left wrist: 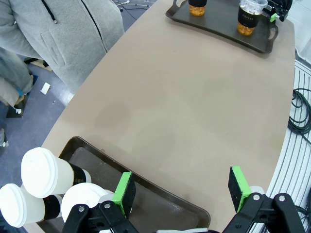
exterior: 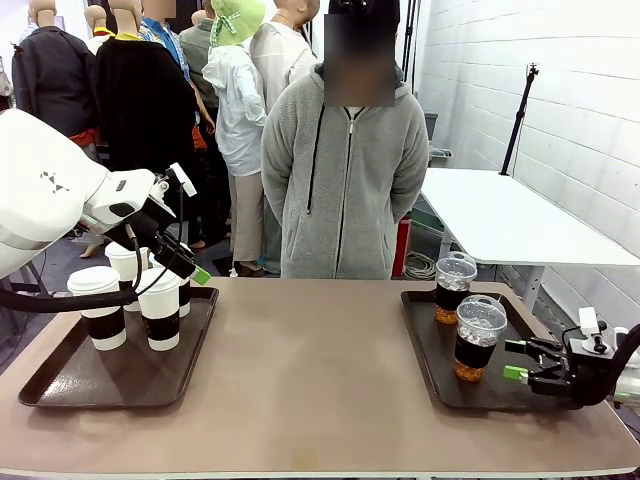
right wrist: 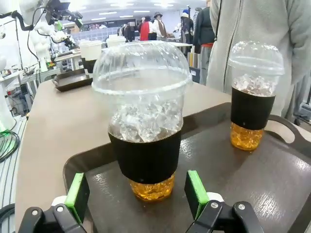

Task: Distribute the coffee onto the tray.
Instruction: Pick up another iced Americano from the middle of the table and place it on the right Handle tray.

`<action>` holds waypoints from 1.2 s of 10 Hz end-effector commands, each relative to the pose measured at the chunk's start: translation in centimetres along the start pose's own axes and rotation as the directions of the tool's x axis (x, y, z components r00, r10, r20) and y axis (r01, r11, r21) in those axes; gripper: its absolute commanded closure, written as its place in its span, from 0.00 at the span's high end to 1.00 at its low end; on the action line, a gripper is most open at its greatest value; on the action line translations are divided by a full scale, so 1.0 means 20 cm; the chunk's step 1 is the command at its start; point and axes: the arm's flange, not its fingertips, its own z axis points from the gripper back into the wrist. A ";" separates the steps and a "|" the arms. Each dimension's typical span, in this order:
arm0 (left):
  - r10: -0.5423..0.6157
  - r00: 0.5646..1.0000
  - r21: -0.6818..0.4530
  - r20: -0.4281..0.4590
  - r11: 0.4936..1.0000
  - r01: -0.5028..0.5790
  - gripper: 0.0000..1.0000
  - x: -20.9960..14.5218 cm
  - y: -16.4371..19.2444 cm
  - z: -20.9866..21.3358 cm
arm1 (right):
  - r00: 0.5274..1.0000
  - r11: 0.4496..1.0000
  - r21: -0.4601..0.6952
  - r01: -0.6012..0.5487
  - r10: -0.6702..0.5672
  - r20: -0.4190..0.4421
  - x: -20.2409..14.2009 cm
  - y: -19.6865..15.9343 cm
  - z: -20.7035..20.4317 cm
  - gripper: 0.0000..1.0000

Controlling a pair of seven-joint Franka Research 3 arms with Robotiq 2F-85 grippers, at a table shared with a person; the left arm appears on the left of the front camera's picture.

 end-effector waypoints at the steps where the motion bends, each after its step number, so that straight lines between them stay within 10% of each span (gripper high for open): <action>1: -0.017 1.000 -0.017 0.025 1.000 0.017 1.00 -0.02 0.02 -0.01 | 1.000 1.000 0.009 0.010 -0.010 0.005 -0.02 -0.02 -0.01 1.00; 12: -0.017 1.000 -0.017 0.025 1.000 0.017 1.00 -0.02 0.02 -0.01 | 1.000 1.000 0.009 0.010 -0.010 0.005 -0.02 -0.02 -0.01 1.00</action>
